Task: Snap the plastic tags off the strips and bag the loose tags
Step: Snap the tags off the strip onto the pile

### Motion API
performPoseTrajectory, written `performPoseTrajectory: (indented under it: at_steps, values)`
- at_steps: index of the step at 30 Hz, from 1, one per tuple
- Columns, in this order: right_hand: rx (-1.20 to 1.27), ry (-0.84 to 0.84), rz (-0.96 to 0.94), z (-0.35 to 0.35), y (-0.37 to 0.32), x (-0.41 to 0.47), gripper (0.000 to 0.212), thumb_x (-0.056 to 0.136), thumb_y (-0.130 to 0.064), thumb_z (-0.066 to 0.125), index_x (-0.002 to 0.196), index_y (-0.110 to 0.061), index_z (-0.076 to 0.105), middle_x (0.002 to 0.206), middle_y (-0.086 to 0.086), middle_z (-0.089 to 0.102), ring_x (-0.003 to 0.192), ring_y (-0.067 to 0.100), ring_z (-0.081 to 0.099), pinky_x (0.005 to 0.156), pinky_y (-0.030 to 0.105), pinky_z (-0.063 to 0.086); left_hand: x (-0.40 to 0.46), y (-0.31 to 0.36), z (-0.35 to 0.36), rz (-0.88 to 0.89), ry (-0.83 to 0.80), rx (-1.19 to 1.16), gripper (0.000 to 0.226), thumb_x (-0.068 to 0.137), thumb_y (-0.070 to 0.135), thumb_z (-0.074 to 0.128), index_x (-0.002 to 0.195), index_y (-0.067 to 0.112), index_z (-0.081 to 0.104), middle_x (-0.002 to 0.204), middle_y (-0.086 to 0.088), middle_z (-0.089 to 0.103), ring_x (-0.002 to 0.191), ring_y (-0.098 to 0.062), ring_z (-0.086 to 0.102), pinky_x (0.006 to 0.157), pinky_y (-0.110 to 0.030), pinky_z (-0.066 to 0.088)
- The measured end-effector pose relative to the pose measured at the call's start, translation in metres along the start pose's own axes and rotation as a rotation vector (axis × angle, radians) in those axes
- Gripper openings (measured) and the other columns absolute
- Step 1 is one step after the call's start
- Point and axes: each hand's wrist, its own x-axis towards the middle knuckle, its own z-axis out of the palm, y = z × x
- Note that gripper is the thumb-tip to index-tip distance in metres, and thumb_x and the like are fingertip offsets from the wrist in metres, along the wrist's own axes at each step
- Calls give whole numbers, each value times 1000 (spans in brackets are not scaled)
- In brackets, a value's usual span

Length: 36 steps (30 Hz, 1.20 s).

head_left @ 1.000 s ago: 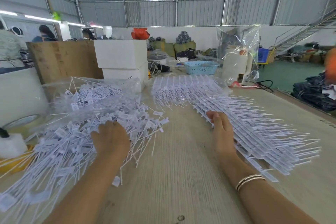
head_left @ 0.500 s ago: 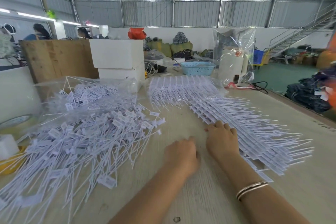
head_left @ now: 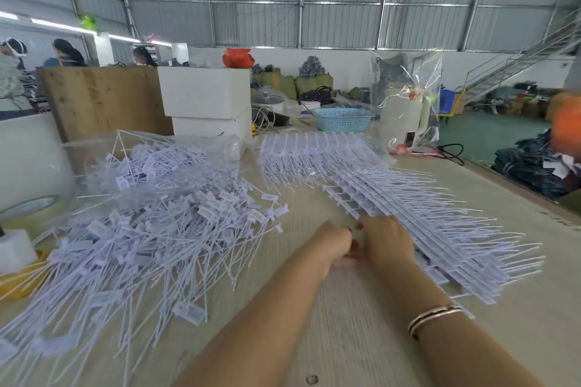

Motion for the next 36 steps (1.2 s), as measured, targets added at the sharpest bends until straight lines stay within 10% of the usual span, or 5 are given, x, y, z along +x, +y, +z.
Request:
performPoseTrajectory:
  at_steps: [8,14,23,27,36]
  values:
    - [671,-30,-6,0,4,-1,39,84,-3,54,118,-21,60,95,-2,65,93,20,62,84,34,49,41,1,11,-24,207,-28,30,86,-2,46,114,-1,56,97,-20,66,78,-31,67,62,-37,58]
    - [785,-61,29,-6,5,2,15,96,-21,42,90,-27,54,69,-10,59,60,2,54,47,11,36,45,2,-5,44,303,175,17,81,0,42,69,5,53,62,-13,59,41,-18,50,39,-19,34]
    - [980,-374,195,-17,15,10,48,97,-48,38,130,-17,52,129,1,56,105,14,56,108,36,32,44,18,-57,137,442,570,43,87,5,45,129,-4,48,128,-18,55,101,-28,56,73,-29,39]
    - [792,-252,130,-7,13,8,38,98,-44,35,112,-17,58,118,5,60,109,22,53,92,32,34,36,27,-90,117,414,703,32,92,4,43,120,-9,54,121,-20,59,110,-33,57,76,-28,39]
    - [1102,329,261,-11,22,9,26,98,-33,36,90,-25,60,88,-10,58,88,16,55,76,36,38,-45,86,-149,317,134,777,31,90,-2,38,89,8,67,65,-6,46,58,-15,36,51,-21,32]
